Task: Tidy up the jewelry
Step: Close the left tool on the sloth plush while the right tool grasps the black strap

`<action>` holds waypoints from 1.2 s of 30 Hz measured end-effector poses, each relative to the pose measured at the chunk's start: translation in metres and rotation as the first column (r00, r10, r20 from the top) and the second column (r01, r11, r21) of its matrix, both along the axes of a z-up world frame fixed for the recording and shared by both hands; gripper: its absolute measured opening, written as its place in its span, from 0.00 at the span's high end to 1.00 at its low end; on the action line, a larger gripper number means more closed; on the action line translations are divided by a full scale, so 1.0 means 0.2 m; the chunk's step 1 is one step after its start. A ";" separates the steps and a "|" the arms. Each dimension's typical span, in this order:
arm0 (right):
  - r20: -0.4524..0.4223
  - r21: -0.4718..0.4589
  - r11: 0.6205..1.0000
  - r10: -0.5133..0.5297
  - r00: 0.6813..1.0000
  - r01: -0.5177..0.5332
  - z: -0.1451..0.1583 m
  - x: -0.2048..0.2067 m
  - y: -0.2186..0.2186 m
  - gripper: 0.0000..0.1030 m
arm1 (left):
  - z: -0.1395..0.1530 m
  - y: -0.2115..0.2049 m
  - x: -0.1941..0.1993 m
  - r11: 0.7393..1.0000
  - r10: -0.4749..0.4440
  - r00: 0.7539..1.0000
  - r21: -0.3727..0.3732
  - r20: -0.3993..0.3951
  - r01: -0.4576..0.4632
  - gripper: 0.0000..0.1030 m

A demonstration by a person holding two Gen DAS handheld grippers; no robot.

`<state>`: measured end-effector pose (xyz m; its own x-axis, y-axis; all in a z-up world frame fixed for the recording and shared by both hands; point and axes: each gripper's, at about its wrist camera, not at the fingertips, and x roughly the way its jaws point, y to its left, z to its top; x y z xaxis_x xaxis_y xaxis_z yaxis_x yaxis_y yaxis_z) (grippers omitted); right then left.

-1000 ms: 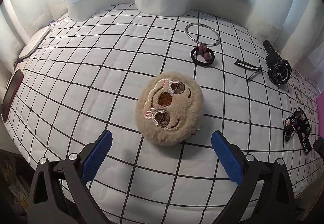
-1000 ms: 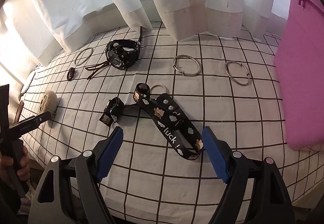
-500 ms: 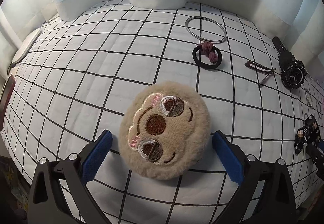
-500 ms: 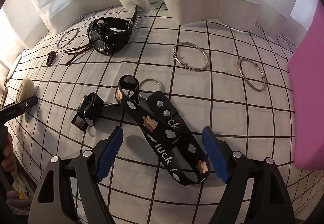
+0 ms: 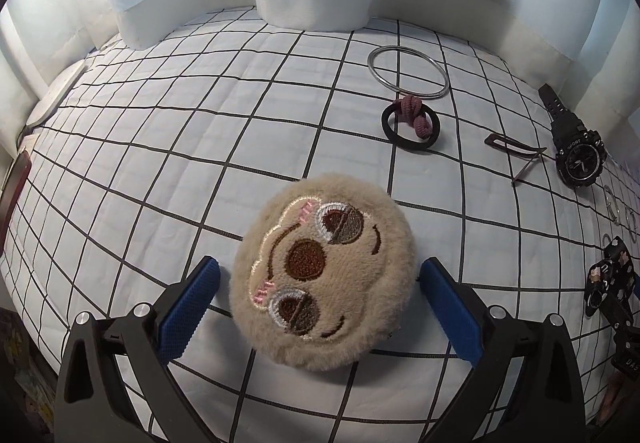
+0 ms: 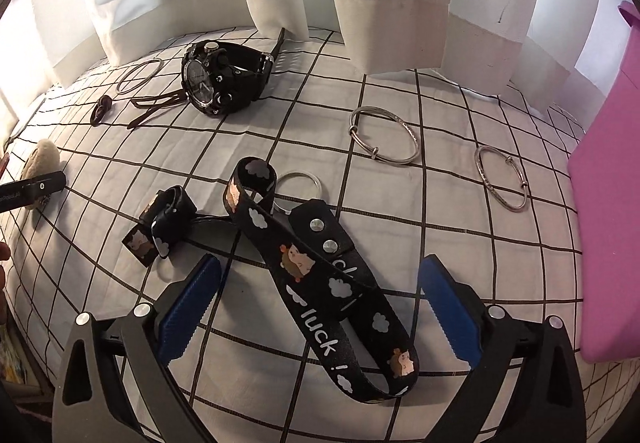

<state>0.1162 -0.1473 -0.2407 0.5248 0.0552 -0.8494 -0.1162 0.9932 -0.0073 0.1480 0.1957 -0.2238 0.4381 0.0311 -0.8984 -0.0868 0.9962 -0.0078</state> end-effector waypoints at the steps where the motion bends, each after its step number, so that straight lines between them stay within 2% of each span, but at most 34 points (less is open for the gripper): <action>1: 0.007 0.001 1.000 0.000 1.000 0.000 0.00 0.00 0.00 0.08 | 0.00 0.00 0.00 1.000 -0.002 1.000 0.000 -0.001 0.002 0.05; 9: 0.047 0.007 1.000 -0.013 0.999 0.013 0.00 -0.03 0.00 0.08 | -0.01 0.00 -0.05 1.000 -0.009 0.997 0.006 0.073 0.009 0.05; 14: 0.026 0.004 1.000 -0.009 1.000 0.009 0.00 -0.02 0.00 0.08 | 0.00 0.00 -0.02 1.000 -0.006 0.999 0.003 0.046 0.005 0.05; 20: 0.033 0.007 1.000 -0.028 0.999 0.028 0.00 -0.02 0.01 0.08 | 0.00 0.00 -0.04 1.000 -0.005 0.998 0.004 0.063 0.005 0.05; 29: -0.031 0.002 1.000 -0.012 0.999 0.012 0.01 0.02 0.02 0.10 | 0.00 0.00 -0.03 1.000 -0.015 0.998 0.005 0.060 0.015 0.07; 30: -0.027 0.007 1.000 -0.006 1.000 0.006 0.01 0.01 0.02 0.15 | 0.00 0.00 -0.04 1.000 -0.019 0.998 0.006 0.060 0.019 0.09; 31: -0.023 0.005 1.000 0.007 1.000 -0.007 0.02 0.01 0.03 0.18 | 0.01 0.00 -0.04 1.000 -0.026 0.997 0.007 0.066 0.026 0.17; 32: -0.016 0.002 1.000 0.024 1.000 -0.024 0.02 -0.01 0.05 0.27 | 0.02 -0.01 -0.05 0.999 -0.037 0.997 0.008 0.071 0.037 0.22; 33: -0.011 0.000 0.999 0.039 0.999 -0.039 0.03 -0.01 0.06 0.39 | 0.03 -0.02 -0.05 0.999 -0.048 0.996 0.007 0.072 0.048 0.33; 34: -0.010 0.000 0.999 0.051 0.999 -0.051 0.04 -0.02 0.08 0.45 | 0.04 -0.03 -0.05 0.998 -0.056 0.996 0.007 0.071 0.055 0.41; 36: -0.015 -0.004 0.999 0.053 0.998 -0.053 0.05 -0.02 0.10 0.75 | 0.04 -0.03 -0.05 0.999 -0.053 0.996 0.001 0.066 0.053 0.44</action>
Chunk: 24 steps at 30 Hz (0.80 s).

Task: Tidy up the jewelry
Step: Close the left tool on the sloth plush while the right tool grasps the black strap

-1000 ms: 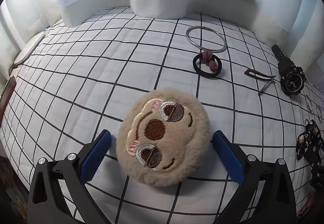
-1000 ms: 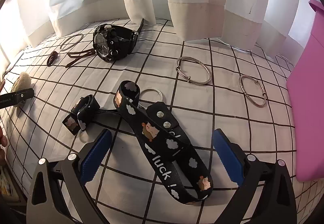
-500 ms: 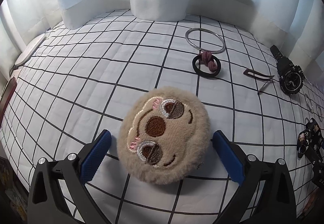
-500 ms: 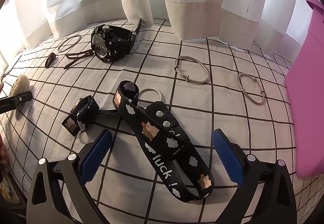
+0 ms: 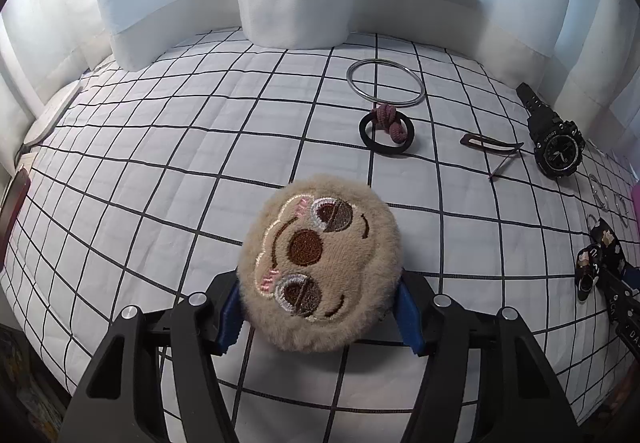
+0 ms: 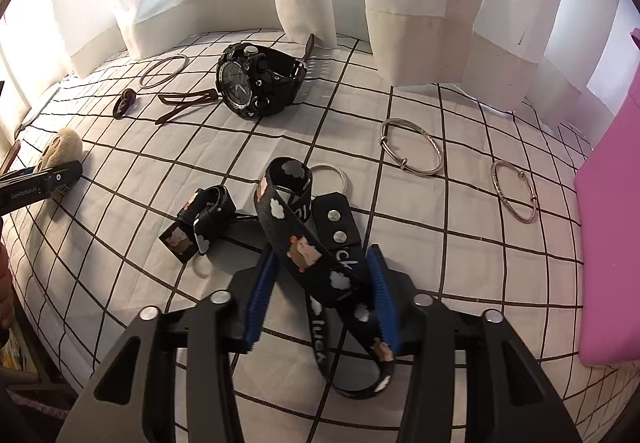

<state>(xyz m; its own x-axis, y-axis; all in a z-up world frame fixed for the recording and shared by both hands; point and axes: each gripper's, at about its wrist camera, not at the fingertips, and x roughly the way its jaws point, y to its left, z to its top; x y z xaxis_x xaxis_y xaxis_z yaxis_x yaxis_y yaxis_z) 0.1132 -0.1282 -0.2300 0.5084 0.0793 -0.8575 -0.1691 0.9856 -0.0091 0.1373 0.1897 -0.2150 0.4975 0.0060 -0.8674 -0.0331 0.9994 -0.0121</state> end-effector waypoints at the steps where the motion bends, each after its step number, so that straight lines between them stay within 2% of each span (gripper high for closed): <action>1: -0.007 -0.002 1.000 -0.003 1.000 0.003 0.00 0.00 0.01 0.82 | 0.00 0.01 0.00 1.000 0.006 1.000 -0.003 0.000 -0.006 0.47; 4: -0.025 0.003 1.000 -0.003 1.000 0.003 0.01 0.00 0.01 0.82 | 0.01 0.03 -0.01 1.000 0.021 1.000 -0.014 -0.013 -0.021 0.51; 10: -0.022 0.074 0.997 -0.031 0.999 0.033 0.06 -0.05 -0.01 0.83 | 0.05 0.10 -0.07 0.997 0.057 0.998 -0.056 -0.035 -0.059 0.52; 15: 0.019 0.133 0.991 -0.033 0.999 0.030 0.18 -0.11 -0.01 0.83 | 0.17 0.12 -0.15 0.997 0.034 0.999 -0.073 0.003 -0.033 0.52; 24: 0.124 0.225 0.974 -0.045 0.991 0.016 0.50 -0.23 -0.04 0.83 | 0.47 0.05 -0.24 0.989 -0.016 0.994 -0.142 0.108 0.031 0.52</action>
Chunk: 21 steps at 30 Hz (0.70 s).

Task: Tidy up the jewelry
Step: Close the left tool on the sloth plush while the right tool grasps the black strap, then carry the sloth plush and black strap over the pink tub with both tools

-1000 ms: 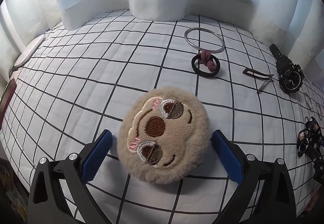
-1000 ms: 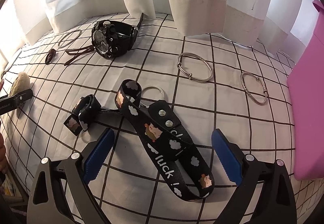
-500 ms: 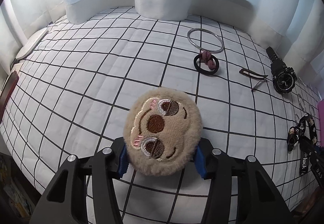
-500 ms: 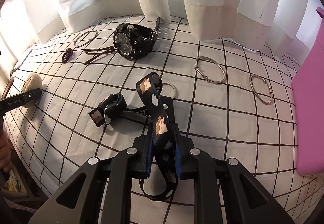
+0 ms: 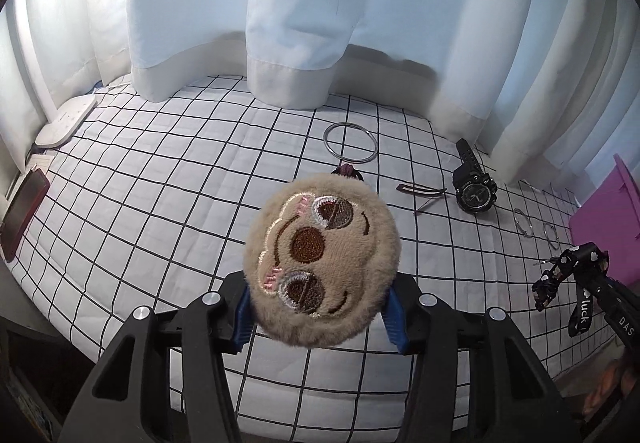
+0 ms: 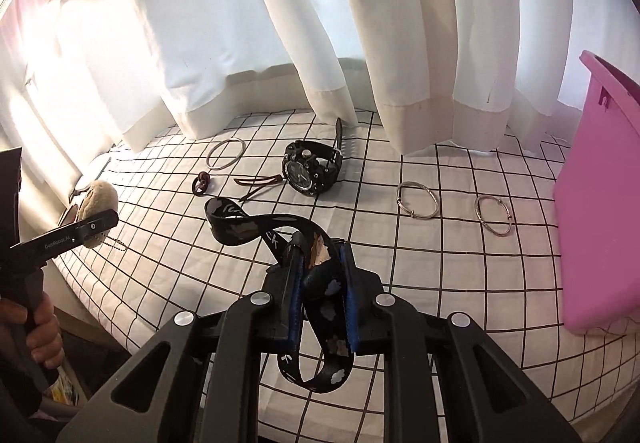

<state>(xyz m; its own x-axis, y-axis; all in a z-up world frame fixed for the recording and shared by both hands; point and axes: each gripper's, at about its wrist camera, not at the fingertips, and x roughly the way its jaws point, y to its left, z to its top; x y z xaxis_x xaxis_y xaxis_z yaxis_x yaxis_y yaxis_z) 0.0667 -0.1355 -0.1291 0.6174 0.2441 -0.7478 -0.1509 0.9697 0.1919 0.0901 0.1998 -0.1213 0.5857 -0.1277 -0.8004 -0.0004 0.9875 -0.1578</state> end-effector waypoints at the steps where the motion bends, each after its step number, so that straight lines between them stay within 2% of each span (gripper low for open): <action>1: 0.015 0.006 1.000 -0.006 1.000 0.006 0.04 -0.01 -0.01 0.83 | 0.03 -0.01 -0.01 1.000 -0.011 1.000 -0.011 0.009 0.011 0.52; 8: 0.116 0.041 0.998 -0.053 0.992 0.048 0.31 -0.08 -0.15 0.83 | 0.25 -0.21 -0.03 0.992 -0.107 0.991 -0.050 0.085 0.112 0.51; 11: 0.150 0.058 0.996 -0.079 0.986 0.071 0.40 -0.11 -0.25 0.83 | 0.33 -0.33 -0.03 0.987 -0.148 0.983 -0.041 0.109 0.153 0.51; 21: 0.233 0.072 0.988 -0.148 0.961 0.134 0.62 -0.17 -0.75 0.83 | 0.54 -0.84 -0.08 0.967 -0.235 0.955 -0.059 0.180 0.249 0.51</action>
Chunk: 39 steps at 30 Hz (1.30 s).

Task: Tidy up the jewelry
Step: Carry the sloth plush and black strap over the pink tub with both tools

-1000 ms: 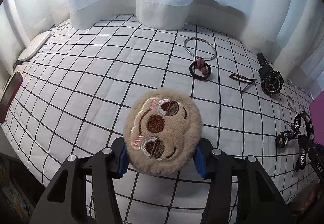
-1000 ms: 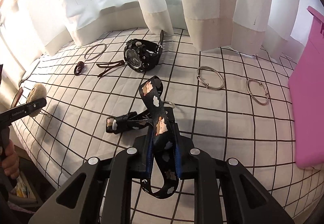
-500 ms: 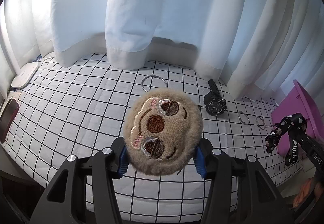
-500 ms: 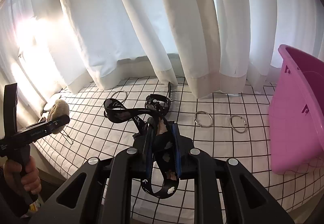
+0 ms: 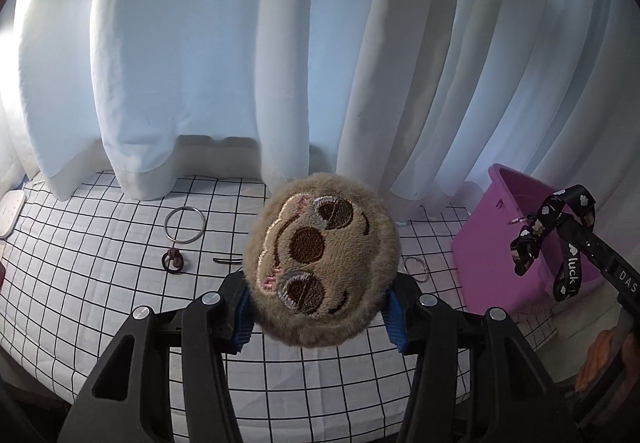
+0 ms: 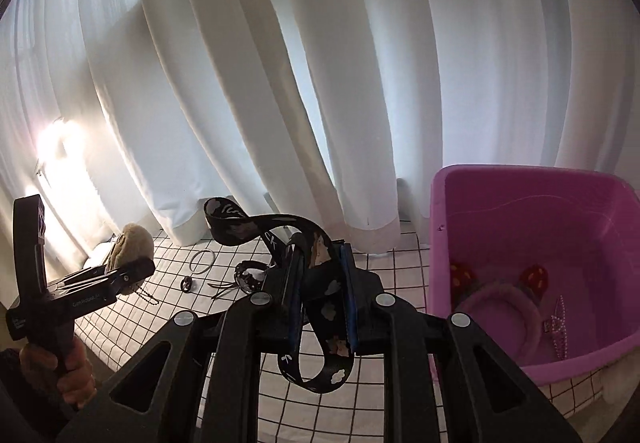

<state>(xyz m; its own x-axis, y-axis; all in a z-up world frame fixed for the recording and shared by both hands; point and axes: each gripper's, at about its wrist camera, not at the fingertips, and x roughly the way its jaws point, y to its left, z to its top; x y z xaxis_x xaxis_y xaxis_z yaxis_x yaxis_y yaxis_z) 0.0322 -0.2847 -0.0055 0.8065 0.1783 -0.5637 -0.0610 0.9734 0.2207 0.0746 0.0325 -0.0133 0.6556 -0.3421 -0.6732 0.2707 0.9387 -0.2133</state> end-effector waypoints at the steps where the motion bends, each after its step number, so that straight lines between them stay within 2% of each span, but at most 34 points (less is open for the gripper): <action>1: 0.007 0.001 1.000 -0.011 1.000 0.011 0.01 -0.01 -0.06 0.83 | 0.02 -0.07 -0.01 1.000 -0.013 1.000 -0.005 0.004 0.013 0.51; 9: 0.035 -0.026 0.994 -0.110 0.993 0.110 0.10 -0.06 -0.63 0.83 | 0.16 -0.69 0.00 0.990 -0.130 0.991 -0.046 0.045 0.132 0.51; 14: 0.013 -0.037 0.982 -0.184 0.983 0.184 0.08 -0.08 -0.98 0.83 | 0.18 -1.09 0.03 0.977 -0.205 0.978 -0.056 0.049 0.208 0.51; 18: -0.037 -0.052 0.976 -0.215 0.976 0.213 0.03 -0.07 -1.19 0.83 | 0.15 -1.38 0.05 0.970 -0.234 0.972 -0.056 0.014 0.235 0.50; 22: -0.108 -0.051 0.976 -0.214 0.971 0.210 -0.05 -0.01 -1.32 0.83 | 0.07 -1.60 0.09 0.969 -0.247 0.967 -0.040 -0.061 0.245 0.50; 31: -0.265 -0.036 0.985 -0.171 0.949 0.168 -0.24 0.14 -1.46 0.83 | -0.18 -1.85 0.15 0.970 -0.225 0.939 0.036 -0.261 0.242 0.49; 34: -0.306 -0.033 0.987 -0.157 0.939 0.154 -0.29 0.16 -1.47 0.83 | -0.21 -1.89 0.15 0.965 -0.219 0.940 0.082 -0.261 0.248 0.48; 37: -0.337 -0.044 0.989 -0.150 0.930 0.144 -0.33 0.20 -1.49 0.83 | -0.24 -1.91 0.17 0.966 -0.207 0.935 0.089 -0.290 0.241 0.46; 39: -0.349 -0.050 0.989 -0.147 0.925 0.139 -0.35 0.22 -1.50 0.75 | -0.26 -1.92 0.19 0.967 -0.200 0.930 0.088 -0.308 0.237 0.45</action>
<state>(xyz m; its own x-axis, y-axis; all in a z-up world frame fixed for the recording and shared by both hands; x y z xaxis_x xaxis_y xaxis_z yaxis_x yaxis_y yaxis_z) 0.0763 -0.5847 -0.0746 0.5722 0.0585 -0.8180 0.1564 0.9714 0.1789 0.1120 -0.3510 -0.0662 0.3394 -0.3578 -0.8699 0.4148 0.8870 -0.2030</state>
